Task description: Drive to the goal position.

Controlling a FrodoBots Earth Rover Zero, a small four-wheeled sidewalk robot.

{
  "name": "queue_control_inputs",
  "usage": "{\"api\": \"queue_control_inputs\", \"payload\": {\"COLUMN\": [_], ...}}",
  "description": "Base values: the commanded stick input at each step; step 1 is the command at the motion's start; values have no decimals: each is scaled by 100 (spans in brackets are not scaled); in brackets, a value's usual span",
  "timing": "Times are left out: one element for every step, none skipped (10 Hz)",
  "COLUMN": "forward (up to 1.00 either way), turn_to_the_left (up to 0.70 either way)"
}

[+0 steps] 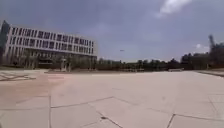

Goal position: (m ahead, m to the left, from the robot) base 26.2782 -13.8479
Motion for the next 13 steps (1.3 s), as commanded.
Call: {"api": "queue_control_inputs", "payload": {"forward": [70,70,70,70,70,70,70,70,70,70,70,70,70], "turn_to_the_left": [0,0,0,0,0,0,0,0,0,0,0,0,0]}}
